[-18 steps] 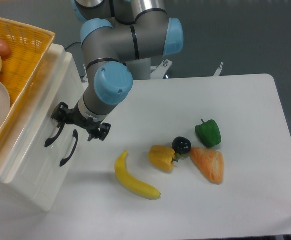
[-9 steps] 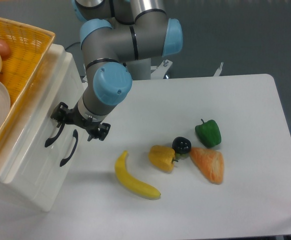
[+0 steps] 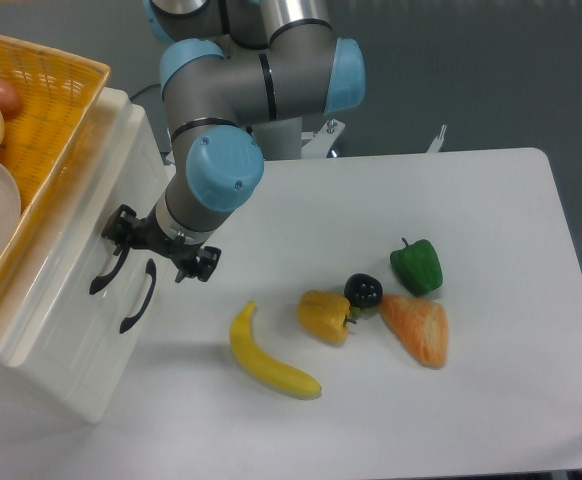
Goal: Slide open the top white drawer
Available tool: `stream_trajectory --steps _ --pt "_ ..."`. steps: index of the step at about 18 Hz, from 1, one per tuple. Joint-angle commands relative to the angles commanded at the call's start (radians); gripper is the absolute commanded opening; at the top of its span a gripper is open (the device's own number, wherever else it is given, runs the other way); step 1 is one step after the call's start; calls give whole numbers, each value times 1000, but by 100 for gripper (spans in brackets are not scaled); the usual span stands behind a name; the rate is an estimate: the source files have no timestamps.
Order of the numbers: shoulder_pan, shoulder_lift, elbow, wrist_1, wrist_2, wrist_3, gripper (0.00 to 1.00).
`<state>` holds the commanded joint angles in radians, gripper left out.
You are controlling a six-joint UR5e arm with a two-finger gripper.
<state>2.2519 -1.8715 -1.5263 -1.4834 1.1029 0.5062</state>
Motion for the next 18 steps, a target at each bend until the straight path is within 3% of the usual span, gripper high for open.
stream_trajectory --steps 18 --pt "-14 -8 0 6 2 0 100"
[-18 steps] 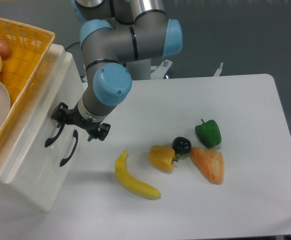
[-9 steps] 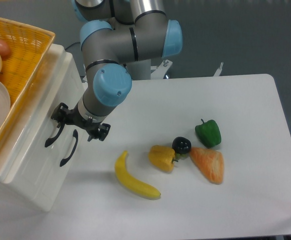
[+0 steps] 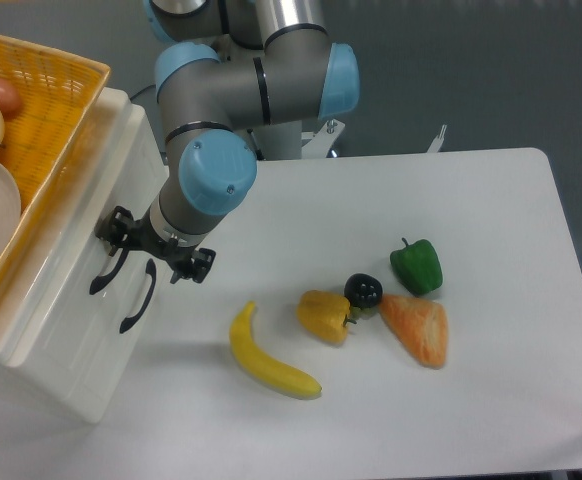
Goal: Slide open the top white drawer
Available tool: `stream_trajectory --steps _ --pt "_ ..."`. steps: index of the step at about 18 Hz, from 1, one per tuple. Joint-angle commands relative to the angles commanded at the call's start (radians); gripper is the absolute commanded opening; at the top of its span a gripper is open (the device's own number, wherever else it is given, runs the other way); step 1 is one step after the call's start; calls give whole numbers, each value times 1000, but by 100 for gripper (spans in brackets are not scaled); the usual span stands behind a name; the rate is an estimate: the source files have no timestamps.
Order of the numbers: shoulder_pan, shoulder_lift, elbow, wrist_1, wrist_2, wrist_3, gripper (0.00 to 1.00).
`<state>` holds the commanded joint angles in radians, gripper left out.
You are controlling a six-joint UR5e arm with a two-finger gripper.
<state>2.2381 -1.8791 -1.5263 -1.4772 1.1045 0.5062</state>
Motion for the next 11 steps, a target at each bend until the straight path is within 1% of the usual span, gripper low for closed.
stream_trajectory --steps 9,11 --pt "0 -6 6 5 2 0 100" --pt "0 -6 8 0 29 2 100"
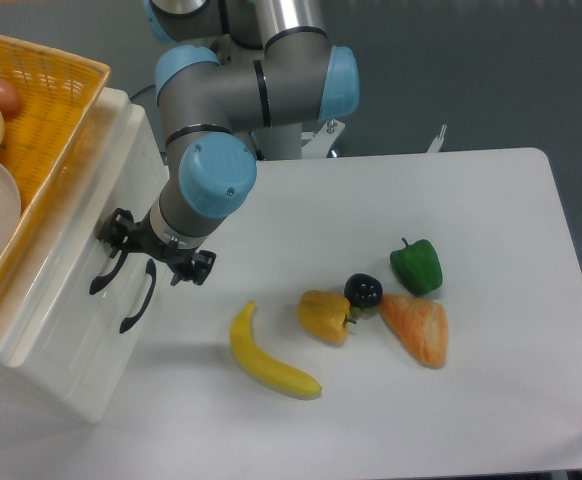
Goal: Slide open the top white drawer
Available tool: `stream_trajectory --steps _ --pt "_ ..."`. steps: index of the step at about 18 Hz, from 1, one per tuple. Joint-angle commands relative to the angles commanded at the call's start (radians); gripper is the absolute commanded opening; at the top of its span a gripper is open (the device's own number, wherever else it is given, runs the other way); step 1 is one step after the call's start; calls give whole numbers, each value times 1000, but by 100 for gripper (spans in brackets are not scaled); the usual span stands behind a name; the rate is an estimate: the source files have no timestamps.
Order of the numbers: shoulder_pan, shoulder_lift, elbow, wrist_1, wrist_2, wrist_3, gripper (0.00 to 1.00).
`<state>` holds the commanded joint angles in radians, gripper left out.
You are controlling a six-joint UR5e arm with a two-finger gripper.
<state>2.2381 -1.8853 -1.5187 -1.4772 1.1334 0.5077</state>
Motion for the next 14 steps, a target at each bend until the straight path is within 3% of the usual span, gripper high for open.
stream_trajectory --steps 14 --pt "9 -11 21 2 14 2 100"
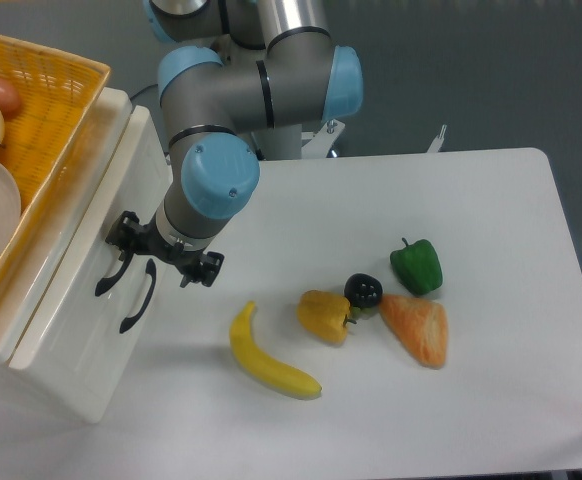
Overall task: Slide open the top white drawer
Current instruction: 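Pull the upper drawer outward by its handle with the gripper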
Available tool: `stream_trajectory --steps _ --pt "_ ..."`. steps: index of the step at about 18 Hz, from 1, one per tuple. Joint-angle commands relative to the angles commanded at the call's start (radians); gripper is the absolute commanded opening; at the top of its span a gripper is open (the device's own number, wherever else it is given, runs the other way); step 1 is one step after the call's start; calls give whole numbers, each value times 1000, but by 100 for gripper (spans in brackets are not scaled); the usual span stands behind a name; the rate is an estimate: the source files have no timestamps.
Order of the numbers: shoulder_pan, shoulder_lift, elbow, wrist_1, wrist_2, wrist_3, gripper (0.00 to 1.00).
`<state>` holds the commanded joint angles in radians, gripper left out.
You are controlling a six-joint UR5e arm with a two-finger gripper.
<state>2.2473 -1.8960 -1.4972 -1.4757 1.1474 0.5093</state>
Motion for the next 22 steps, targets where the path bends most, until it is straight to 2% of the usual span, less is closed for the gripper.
stream_trajectory --steps 4,7,22 --pt "0 -3 11 6 0 0 100" --pt "-2 -5 11 5 41 2 100" --pt "17 -17 31 8 51 8 100"
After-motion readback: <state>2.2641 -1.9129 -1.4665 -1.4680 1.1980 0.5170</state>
